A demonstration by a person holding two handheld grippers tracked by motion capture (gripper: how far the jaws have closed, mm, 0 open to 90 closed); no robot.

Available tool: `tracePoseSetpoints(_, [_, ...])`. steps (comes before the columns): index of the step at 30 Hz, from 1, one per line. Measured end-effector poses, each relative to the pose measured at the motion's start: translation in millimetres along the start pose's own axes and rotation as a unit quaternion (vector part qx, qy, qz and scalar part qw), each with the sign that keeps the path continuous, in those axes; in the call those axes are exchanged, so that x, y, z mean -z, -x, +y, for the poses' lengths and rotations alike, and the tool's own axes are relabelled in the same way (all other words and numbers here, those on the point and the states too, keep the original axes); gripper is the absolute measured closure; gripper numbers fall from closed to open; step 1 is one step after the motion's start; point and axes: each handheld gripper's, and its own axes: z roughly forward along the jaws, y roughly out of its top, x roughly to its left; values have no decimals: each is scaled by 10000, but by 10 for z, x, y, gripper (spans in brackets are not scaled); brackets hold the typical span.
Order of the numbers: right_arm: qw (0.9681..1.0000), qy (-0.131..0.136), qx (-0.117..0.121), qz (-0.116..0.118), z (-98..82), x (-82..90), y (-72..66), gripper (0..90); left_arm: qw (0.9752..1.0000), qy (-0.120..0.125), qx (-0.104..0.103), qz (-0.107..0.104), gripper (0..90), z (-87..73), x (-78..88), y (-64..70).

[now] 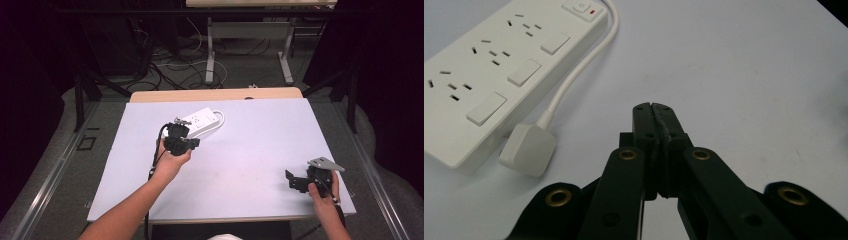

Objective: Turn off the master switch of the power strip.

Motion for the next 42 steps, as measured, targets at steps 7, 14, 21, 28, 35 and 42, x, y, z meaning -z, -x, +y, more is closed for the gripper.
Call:
tracePoseSetpoints(7, [10000, 10, 61, -16, -3, -8, 1, 0, 10000, -28, 66, 30, 900, 134, -58, -27])
tracePoseSetpoints(14, [9999, -16, 102, -28, -7, -14, 5, 0, 9997, 5, 198, 153, 900, 295, -109, -100])
tracePoseSetpoints(21, [9999, -13, 112, -56, -14, -26, -3, 0, 9986, 37, 408, 328, 900, 452, -166, -201])
tracePoseSetpoints(28, [9999, -63, 114, -10, -15, -31, 3, 0, 9976, 32, 505, 465, 900, 571, -249, -284])
tracePoseSetpoints(35, [9999, -103, 128, -1, -16, -35, -6, 0, 9965, -8, 615, 570, 900, 656, -348, -329])
tracePoseSetpoints(42, [9999, -99, 133, 30, -21, -45, 2, 0, 9964, -43, 572, 625, 900, 701, -464, -339])
